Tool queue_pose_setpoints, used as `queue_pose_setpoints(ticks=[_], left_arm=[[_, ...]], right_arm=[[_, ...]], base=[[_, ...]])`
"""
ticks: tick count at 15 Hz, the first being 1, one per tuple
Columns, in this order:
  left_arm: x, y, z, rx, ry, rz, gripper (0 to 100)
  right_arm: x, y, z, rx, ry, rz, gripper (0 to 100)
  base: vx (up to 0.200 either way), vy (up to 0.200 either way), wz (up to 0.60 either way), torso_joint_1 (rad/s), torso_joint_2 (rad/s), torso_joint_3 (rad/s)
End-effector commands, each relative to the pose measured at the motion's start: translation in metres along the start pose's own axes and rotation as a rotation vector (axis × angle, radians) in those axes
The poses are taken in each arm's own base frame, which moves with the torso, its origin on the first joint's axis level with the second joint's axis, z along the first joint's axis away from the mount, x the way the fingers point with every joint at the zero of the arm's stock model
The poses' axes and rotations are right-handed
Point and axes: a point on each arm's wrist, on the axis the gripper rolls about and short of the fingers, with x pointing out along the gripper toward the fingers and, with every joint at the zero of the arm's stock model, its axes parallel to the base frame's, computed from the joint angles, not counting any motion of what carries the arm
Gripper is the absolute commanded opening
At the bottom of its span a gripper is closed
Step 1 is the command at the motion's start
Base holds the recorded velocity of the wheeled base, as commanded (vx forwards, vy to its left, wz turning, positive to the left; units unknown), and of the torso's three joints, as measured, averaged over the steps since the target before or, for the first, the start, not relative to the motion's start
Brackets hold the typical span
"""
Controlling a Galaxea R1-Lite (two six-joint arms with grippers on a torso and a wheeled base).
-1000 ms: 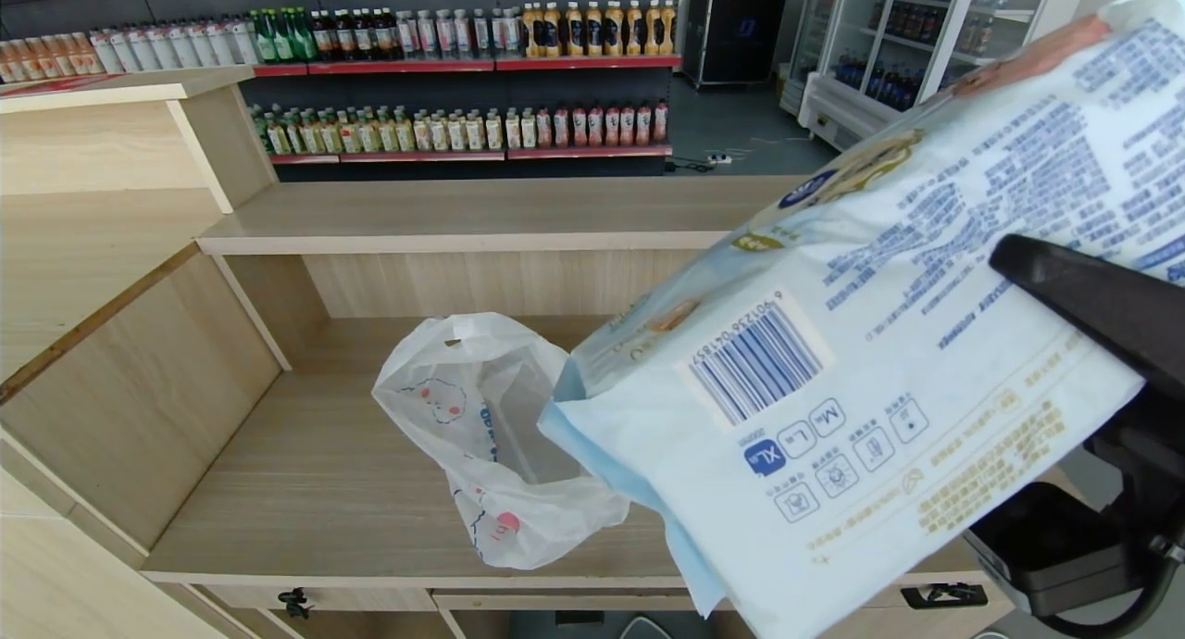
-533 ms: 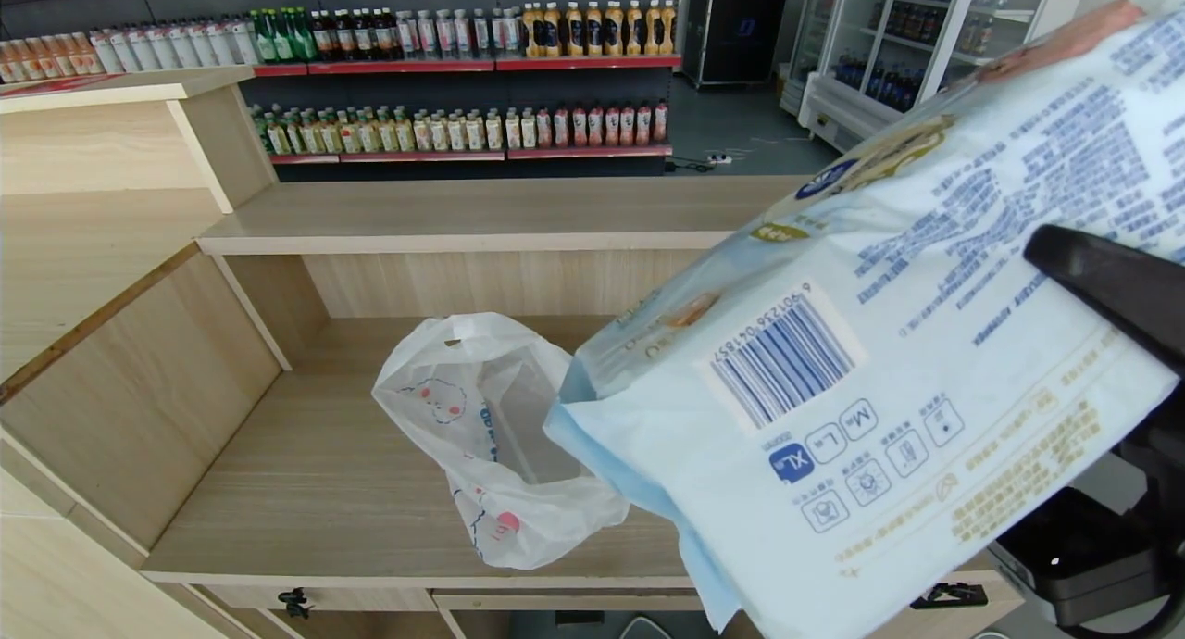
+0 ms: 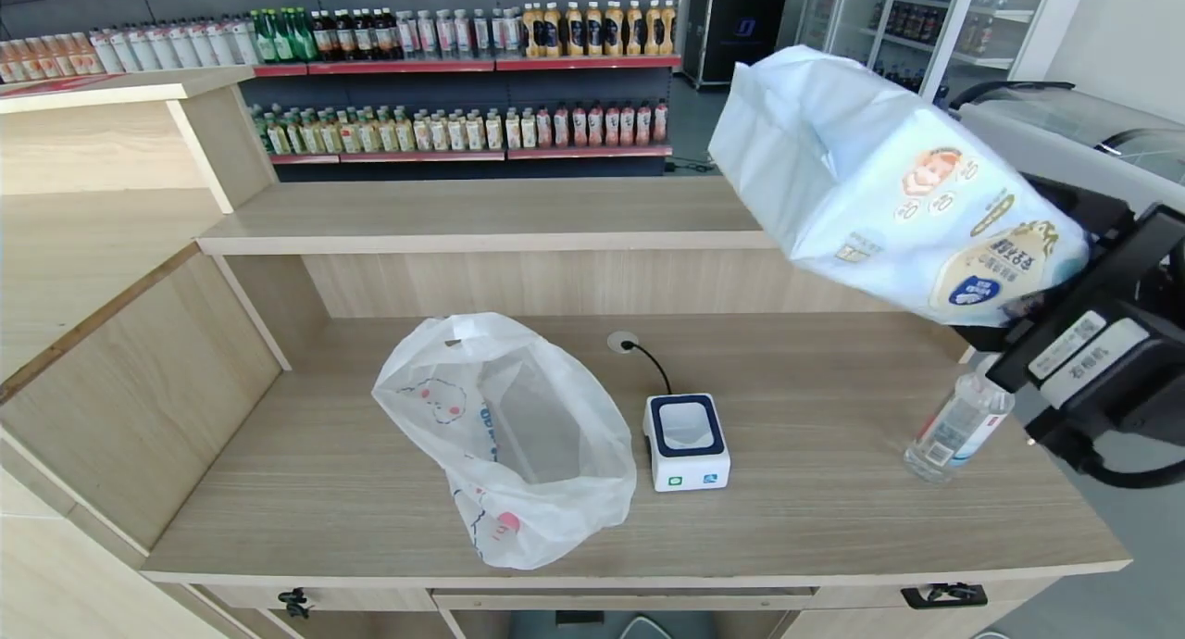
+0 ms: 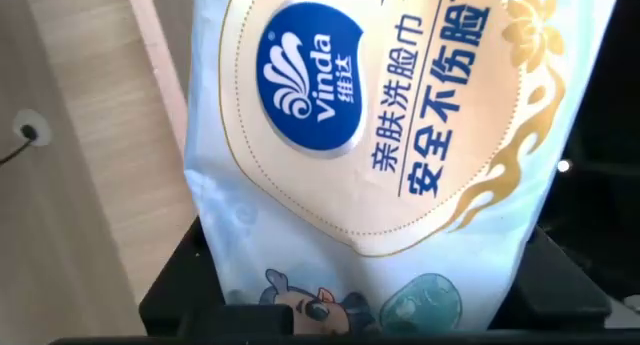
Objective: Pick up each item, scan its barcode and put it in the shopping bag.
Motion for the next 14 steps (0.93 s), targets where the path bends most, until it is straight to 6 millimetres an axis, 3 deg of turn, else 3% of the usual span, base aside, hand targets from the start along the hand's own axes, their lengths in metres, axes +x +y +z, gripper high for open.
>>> queue_pose_setpoints(ticks=[1, 3, 7, 10, 13, 14], left_arm=[[0.0, 0.0, 0.0, -0.001, 0.0, 0.0, 100], [0.0, 0.0, 0.0, 0.001, 0.0, 0.002, 100], [0.0, 0.0, 0.0, 0.001, 0.0, 0.0, 100], [0.0, 0.0, 0.0, 0.001, 0.0, 0.0, 100], [0.0, 0.0, 0.0, 0.001, 0.0, 0.002, 100], [0.0, 0.0, 0.0, -0.001, 0.0, 0.0, 100]], right_arm=[[-0.022, -0.003, -0.036, 0.164, 0.244, 0.043, 0], [-0.03, 0.005, -0.041, 0.399, 0.286, 0.103, 0], [-0.053, 0.014, -0.051, 0.69, 0.493, 0.208, 0], [-0.061, 0.009, -0.039, 0.85, 0.439, 0.215, 0], [-0.053, 0.001, -0.026, 1.027, 0.395, 0.196, 0], [-0.049, 0.0, -0.021, 1.132, 0.468, 0.176, 0]], base=[[0.0, 0.0, 0.0, 0.0, 0.0, 0.0], [0.0, 0.0, 0.0, 0.0, 0.0, 0.0], [0.0, 0.0, 0.0, 0.0, 0.0, 0.0], [0.0, 0.0, 0.0, 0.0, 0.0, 0.0], [0.0, 0.0, 0.6, -0.004, 0.0, 0.004], [0.0, 0.0, 0.6, -0.007, -0.01, 0.012]])
